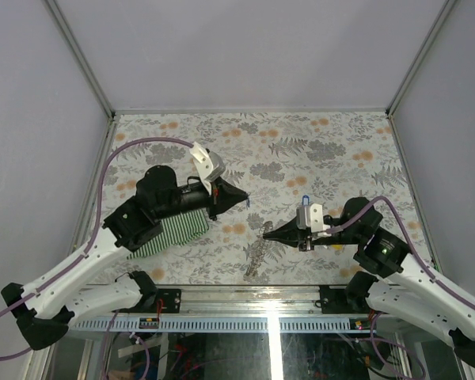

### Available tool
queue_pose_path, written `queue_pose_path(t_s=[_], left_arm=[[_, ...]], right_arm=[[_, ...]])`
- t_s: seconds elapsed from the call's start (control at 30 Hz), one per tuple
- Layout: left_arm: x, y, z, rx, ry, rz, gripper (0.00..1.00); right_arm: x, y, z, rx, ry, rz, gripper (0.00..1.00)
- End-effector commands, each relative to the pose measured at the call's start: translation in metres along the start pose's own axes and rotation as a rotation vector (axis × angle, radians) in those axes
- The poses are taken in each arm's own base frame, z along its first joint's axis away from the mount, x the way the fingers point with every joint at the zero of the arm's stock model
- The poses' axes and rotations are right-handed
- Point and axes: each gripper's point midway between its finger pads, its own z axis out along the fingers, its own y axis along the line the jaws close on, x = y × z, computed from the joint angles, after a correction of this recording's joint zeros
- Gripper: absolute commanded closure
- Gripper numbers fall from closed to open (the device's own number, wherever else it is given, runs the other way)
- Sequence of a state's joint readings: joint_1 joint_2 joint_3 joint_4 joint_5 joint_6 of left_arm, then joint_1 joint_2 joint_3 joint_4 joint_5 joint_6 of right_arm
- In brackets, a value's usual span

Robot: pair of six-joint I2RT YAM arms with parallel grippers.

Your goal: Put the keys on the keyring

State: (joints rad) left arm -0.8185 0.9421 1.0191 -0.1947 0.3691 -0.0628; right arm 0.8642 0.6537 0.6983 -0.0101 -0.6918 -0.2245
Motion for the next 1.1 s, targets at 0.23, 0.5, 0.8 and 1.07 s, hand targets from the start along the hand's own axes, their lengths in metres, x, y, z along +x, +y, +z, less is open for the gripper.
queue_pose_path(t_s=[0.23,0.5,0.8,1.07], left_arm=[[-0.028,-0.046,-0.030,0.242,-0.138,0.311,1.00],[-0.028,-0.064,-0.048,0.327,-0.154,0.399,1.00],[-0.028,-0.064,-0.051,0.323,-0.134,0.413,1.00],[-0.027,-0.059,-0.047,0.289,-0.159,0.368,1.00]], right_arm=[[-0.070,0.005,0.007,-0.074,-0.274,-0.083,1.00],[-0.091,0.010,0.016,-0.152,-0.405,0.006,1.00],[-0.120,0.011,0.017,-0.206,-0.481,0.197,1.00],[-0.113,-0.005,0.020,-0.098,-0.396,0.339,1.00]])
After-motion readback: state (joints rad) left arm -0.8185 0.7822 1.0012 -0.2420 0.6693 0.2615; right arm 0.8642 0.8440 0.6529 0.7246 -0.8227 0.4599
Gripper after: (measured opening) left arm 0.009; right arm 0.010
